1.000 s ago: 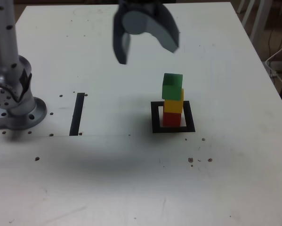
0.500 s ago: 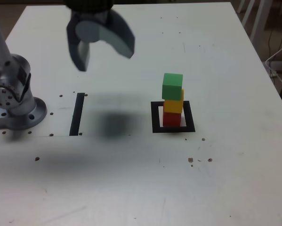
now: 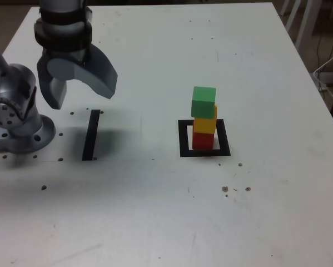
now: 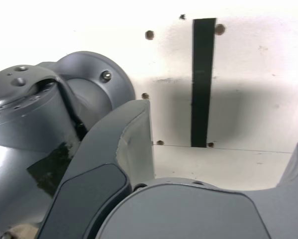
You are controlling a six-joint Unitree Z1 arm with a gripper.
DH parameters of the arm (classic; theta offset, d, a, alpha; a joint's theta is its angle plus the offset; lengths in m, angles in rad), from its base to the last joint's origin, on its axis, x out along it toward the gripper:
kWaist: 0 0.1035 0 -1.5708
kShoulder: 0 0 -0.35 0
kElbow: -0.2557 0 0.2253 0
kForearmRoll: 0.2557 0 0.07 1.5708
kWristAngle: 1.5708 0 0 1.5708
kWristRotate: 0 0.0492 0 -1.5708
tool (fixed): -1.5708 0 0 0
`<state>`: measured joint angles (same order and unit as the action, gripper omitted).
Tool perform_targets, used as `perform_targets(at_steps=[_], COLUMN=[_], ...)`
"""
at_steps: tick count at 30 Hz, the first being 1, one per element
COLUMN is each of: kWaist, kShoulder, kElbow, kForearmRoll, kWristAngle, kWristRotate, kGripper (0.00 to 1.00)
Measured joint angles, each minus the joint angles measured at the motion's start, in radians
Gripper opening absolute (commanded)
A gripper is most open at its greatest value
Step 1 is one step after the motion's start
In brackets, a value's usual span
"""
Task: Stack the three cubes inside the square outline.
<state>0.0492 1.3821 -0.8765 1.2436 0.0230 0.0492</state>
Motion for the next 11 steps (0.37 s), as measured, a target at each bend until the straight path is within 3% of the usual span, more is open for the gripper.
perform_targets(at_steps=[11], kWaist=[0.000], kShoulder=[0.022], kElbow=[0.095], kForearmRoll=[-0.099], kWristAngle=[0.000], kWristRotate=[0.000], kGripper=[0.99])
